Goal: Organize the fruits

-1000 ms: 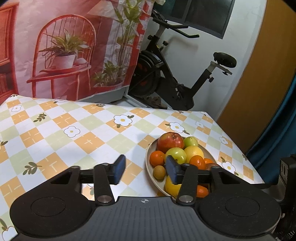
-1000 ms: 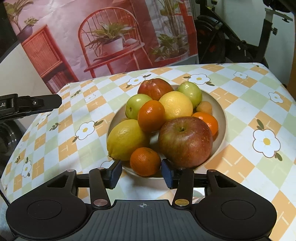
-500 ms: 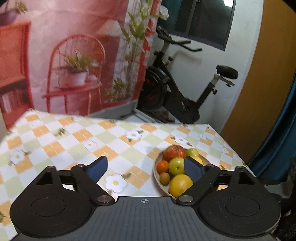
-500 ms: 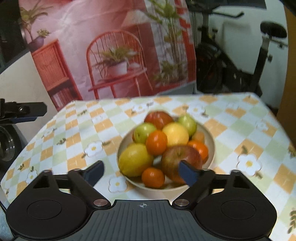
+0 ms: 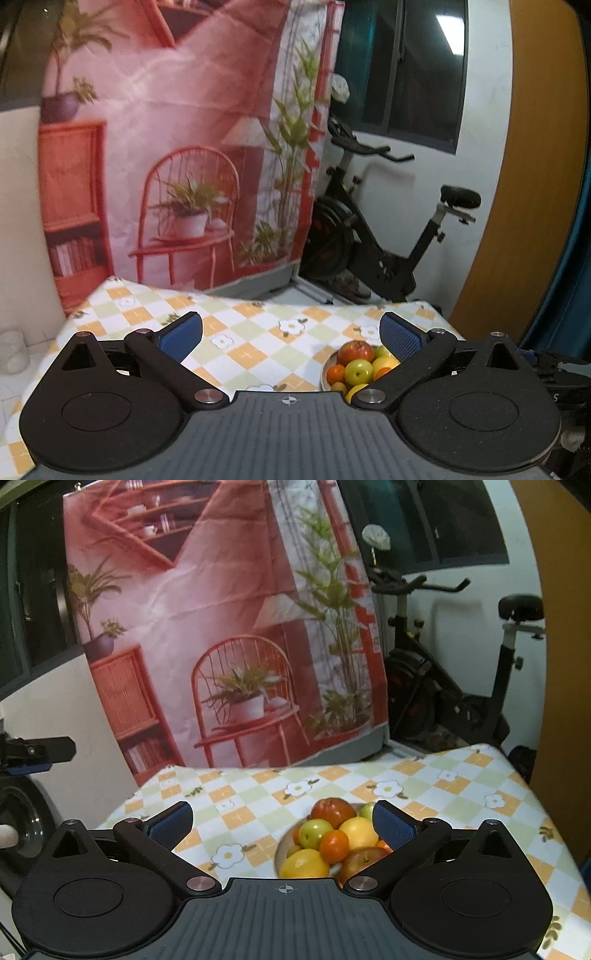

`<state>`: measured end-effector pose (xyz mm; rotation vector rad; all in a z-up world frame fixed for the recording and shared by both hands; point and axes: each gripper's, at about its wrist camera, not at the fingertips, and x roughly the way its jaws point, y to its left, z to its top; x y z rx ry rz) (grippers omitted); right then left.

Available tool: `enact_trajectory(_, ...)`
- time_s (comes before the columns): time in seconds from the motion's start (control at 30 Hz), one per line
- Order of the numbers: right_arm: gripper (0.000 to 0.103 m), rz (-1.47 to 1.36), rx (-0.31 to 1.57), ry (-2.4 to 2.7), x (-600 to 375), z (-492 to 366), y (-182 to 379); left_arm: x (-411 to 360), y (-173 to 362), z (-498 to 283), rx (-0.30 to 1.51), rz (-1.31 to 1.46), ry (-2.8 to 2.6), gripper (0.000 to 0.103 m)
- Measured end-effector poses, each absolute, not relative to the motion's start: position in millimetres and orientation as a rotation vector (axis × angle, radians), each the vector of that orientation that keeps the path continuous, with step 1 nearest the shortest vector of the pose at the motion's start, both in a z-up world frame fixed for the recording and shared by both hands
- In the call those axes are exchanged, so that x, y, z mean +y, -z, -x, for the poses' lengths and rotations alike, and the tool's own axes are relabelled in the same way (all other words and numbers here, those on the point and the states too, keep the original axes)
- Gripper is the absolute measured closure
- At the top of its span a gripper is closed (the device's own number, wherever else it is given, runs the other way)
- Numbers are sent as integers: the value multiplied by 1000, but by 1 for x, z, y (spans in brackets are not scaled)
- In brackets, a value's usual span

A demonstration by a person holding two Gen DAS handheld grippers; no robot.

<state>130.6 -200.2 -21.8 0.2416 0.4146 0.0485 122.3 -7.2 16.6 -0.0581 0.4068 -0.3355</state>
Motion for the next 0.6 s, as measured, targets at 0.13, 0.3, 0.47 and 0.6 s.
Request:
enact_trajectory(0.13,0,-229,347,-47,-189,-102,2,-5,-36,-96,372,29,292,0)
enact_trajectory(0.3,0,-181,290,-39,-176,-68,-27,-6,-54,-68,337,-22,231,0)
enact_trajectory(0.47,0,-152,242,-27,-170,-44,-50,-6,-62,-46,306,-30,233,0)
enact_trajectory(0.6,0,-133,231,-29,-166,-34,-58,-10,-61,-39,310,-48,238,0)
